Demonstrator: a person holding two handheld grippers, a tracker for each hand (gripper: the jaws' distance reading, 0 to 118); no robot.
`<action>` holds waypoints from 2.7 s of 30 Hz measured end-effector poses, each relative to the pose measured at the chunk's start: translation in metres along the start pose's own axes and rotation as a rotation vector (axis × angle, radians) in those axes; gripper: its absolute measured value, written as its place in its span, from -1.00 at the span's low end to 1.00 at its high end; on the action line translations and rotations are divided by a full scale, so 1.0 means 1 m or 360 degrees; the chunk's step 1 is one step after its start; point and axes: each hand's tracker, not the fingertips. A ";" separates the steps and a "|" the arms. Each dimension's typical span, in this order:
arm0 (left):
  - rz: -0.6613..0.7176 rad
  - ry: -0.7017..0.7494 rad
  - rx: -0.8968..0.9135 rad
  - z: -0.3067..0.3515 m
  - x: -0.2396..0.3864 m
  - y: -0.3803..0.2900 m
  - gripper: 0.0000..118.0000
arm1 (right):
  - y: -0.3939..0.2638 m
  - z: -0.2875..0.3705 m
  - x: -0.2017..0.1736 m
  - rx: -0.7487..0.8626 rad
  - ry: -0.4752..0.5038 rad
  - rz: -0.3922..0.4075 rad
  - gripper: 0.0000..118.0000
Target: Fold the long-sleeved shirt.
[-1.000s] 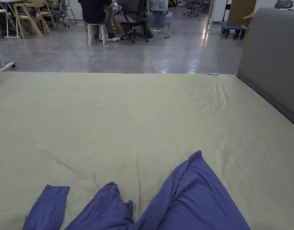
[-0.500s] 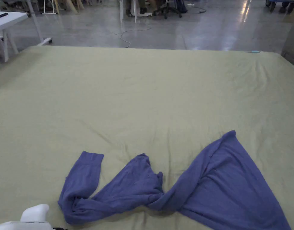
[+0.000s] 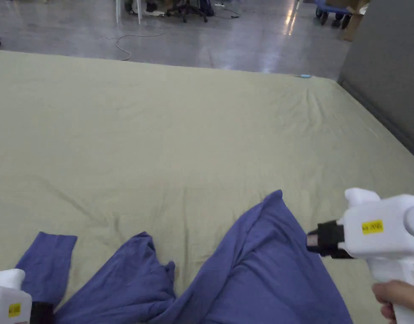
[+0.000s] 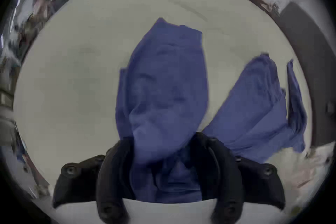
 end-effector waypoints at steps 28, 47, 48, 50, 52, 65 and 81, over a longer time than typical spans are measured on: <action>0.0465 -0.0788 0.0231 0.115 -0.030 0.070 -0.74 | 0.094 0.088 0.007 0.0258 -0.0012 0.0122 -1.00; 0.0525 -0.0842 0.0986 0.392 -0.028 0.299 -0.78 | 0.221 0.350 0.038 0.0882 -0.0260 0.0046 -1.00; 0.0547 -0.0850 0.0998 0.396 -0.029 0.311 -0.78 | 0.232 0.349 0.039 0.0886 -0.0250 0.0011 -1.00; 0.0584 -0.0859 0.1027 0.402 -0.026 0.326 -0.78 | 0.251 0.341 0.038 0.0889 -0.0256 -0.0030 -1.00; 0.0597 -0.0823 0.1036 0.401 -0.018 0.339 -0.78 | 0.267 0.328 0.038 0.0877 -0.0262 -0.0034 -1.00; 0.0522 -0.0672 0.0806 0.257 0.009 0.356 -0.78 | 0.281 0.149 0.046 0.0599 -0.0205 -0.0043 -1.00; 0.0505 -0.0530 0.0162 0.075 -0.083 0.126 -0.78 | -0.041 -0.006 0.140 0.0149 -0.0162 -0.0038 -1.00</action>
